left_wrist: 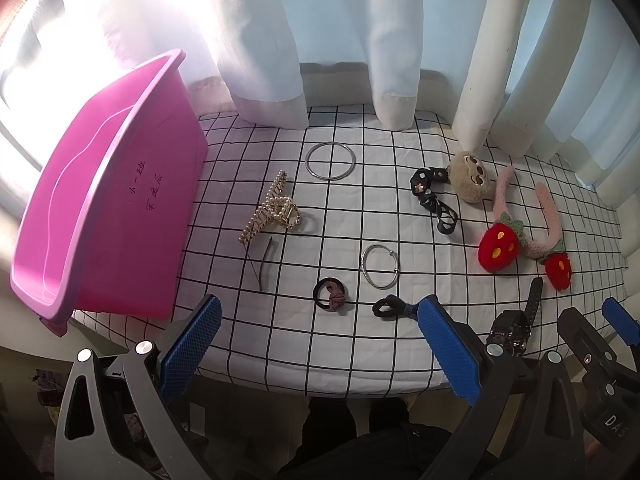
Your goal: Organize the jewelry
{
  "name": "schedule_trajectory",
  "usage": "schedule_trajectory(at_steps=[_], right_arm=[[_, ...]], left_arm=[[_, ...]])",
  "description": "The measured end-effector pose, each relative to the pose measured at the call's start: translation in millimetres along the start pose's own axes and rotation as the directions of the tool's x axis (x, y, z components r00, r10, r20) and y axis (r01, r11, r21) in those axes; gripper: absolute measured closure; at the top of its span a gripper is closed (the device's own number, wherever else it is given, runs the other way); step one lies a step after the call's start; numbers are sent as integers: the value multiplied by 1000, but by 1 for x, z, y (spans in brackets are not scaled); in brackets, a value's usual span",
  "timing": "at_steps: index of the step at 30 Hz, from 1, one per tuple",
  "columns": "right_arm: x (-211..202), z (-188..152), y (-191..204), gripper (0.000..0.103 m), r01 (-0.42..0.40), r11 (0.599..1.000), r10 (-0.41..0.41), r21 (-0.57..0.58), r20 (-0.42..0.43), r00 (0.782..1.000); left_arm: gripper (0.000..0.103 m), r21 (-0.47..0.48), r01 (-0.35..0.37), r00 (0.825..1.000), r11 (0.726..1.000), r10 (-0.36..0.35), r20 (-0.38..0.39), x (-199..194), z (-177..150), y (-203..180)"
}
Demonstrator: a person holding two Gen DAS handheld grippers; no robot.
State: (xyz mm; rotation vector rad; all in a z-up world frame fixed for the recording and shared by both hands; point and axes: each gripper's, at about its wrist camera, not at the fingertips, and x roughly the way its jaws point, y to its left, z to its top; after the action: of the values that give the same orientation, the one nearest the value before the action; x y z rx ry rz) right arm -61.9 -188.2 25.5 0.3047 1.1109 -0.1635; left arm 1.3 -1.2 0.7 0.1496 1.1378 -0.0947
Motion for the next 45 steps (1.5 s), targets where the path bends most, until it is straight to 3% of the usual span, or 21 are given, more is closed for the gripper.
schedule_trajectory(at_steps=[33, 38, 45], right_arm=[[-1, -5, -1, 9, -9, 1000, 9, 9, -9, 1000], [6, -16, -12, 9, -96, 995, 96, 41, -14, 995], [37, -44, -37, 9, -73, 994, 80, 76, -88, 993]], left_arm=[[6, 3, 1, 1000, 1000, -1, -12, 1, -7, 1], [6, -9, 1, 999, 1000, -2, -51, 22, -20, 11], [6, -68, -3, 995, 998, -4, -103, 63, -46, 37]])
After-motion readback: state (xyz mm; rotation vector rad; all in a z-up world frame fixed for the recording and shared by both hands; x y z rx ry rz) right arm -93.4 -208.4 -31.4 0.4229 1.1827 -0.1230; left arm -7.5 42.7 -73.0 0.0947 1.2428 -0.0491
